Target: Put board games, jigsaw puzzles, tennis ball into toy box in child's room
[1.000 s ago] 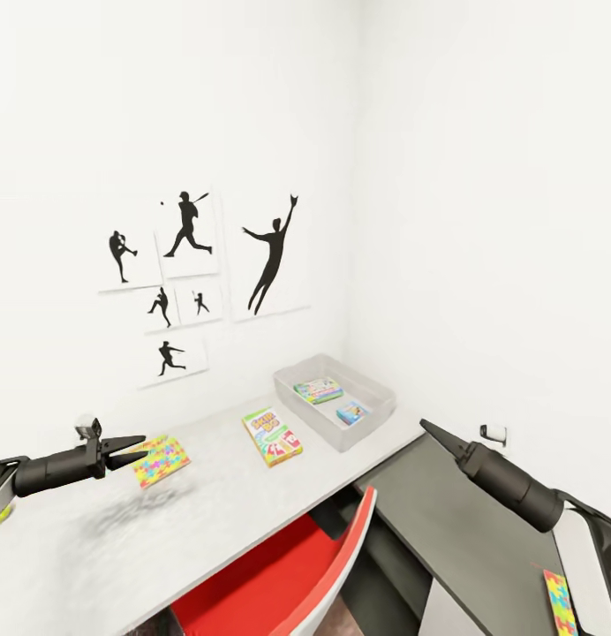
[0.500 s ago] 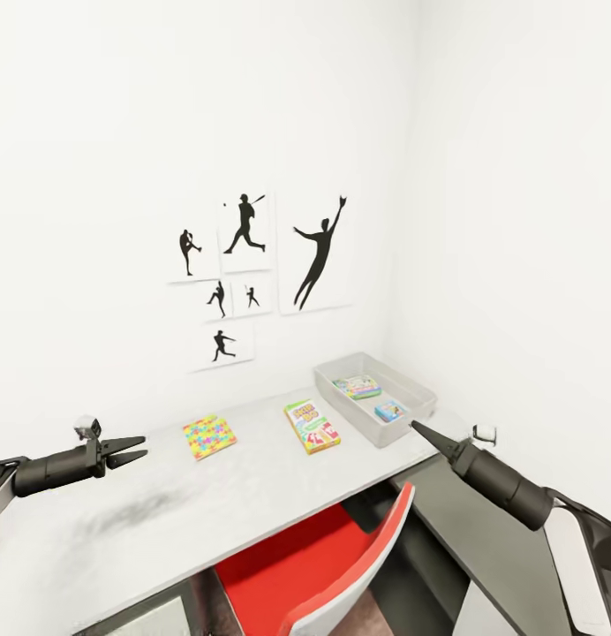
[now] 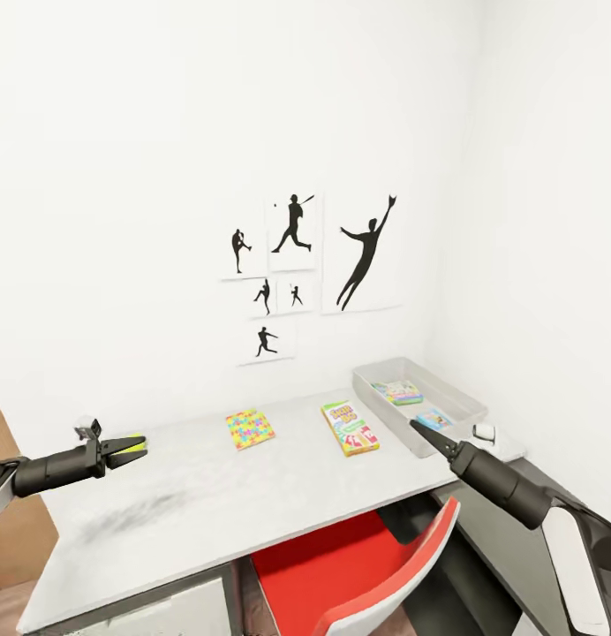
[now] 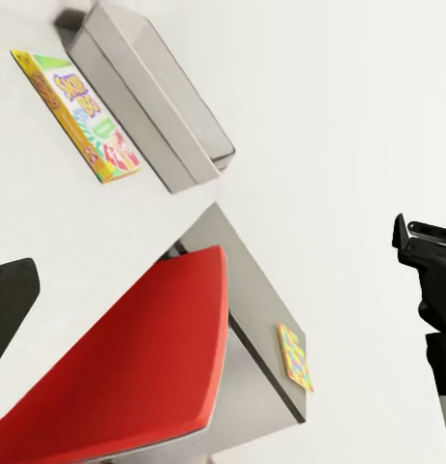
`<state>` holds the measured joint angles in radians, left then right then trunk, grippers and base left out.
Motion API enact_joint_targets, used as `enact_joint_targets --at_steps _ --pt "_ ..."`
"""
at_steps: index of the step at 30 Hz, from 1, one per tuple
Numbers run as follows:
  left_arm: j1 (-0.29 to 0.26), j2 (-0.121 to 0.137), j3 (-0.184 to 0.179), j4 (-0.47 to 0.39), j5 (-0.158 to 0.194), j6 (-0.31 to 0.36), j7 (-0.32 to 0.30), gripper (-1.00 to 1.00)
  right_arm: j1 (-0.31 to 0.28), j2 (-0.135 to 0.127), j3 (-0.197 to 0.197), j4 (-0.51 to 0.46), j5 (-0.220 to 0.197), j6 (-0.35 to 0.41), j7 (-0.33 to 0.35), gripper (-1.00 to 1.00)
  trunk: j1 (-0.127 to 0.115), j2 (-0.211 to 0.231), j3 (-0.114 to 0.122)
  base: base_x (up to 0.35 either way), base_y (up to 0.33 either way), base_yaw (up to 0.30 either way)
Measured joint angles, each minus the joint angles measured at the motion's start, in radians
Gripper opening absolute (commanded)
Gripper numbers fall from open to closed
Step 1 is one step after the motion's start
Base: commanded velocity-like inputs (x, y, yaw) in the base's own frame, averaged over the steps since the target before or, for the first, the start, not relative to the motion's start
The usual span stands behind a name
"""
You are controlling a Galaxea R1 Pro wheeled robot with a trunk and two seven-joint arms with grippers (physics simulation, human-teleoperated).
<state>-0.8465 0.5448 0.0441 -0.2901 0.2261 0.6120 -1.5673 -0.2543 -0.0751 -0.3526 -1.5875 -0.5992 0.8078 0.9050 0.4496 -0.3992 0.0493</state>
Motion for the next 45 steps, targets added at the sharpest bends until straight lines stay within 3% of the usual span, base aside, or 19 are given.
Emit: enact_joint_targets --at_steps 28,45 --pt "0.0 0.001 0.0 0.0 0.0 0.0 0.0 1.0 0.0 0.0 0.008 0.0 0.0 -0.002 0.0 1.0 0.0 0.0 0.0 0.0 0.254 0.267" --pt "0.0 0.001 0.0 0.0 0.0 -0.003 0.0 1.0 0.0 0.0 0.007 0.0 0.0 -0.009 -0.001 1.0 0.0 0.0 0.0 0.107 0.122 0.026"
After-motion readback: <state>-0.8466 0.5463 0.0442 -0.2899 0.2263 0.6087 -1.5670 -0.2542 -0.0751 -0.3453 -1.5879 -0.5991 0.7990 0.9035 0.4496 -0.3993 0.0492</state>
